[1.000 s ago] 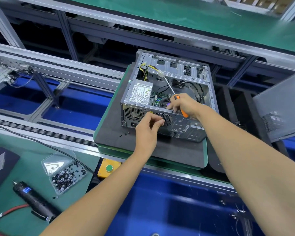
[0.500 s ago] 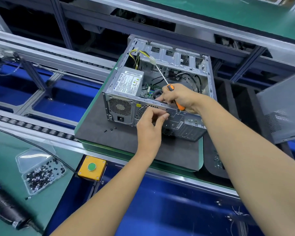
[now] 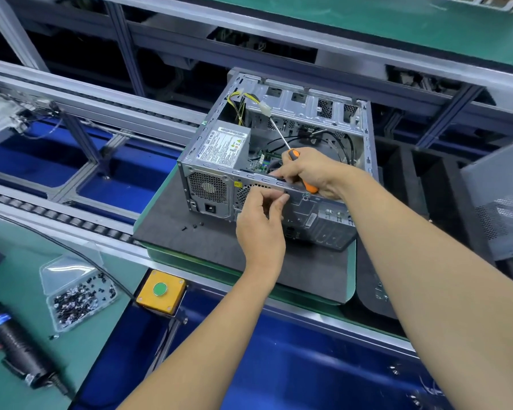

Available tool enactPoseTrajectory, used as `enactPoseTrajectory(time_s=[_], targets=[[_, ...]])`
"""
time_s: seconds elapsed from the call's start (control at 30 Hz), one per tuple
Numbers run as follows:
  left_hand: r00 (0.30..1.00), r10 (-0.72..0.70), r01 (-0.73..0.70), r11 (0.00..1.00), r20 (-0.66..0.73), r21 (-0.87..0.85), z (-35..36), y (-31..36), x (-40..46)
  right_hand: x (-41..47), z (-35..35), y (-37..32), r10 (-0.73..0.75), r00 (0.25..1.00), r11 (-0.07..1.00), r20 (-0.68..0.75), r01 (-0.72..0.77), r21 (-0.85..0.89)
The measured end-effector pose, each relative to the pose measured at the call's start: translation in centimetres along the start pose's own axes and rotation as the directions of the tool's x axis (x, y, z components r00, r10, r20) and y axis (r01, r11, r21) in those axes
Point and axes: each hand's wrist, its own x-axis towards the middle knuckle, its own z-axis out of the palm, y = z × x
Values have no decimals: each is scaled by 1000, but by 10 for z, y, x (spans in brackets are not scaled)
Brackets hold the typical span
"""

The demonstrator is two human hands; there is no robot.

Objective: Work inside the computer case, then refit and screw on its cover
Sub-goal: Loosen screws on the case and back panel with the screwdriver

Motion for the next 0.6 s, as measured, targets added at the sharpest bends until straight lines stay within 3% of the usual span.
enactPoseTrajectory(time_s=[0.1,0.23,0.6], targets=[[999,38,-33,986,-29,162,0,2,0,0,0,0,6,1000,999,1,-6,34],[974,214,-172,908,-70,381,0,5,-1,1,0,1,11,1000,999,3,-12,33],[968,250,-215,895,-39,392,-4,7,1,1,-1,2,-44,999,999,-9,44,28]])
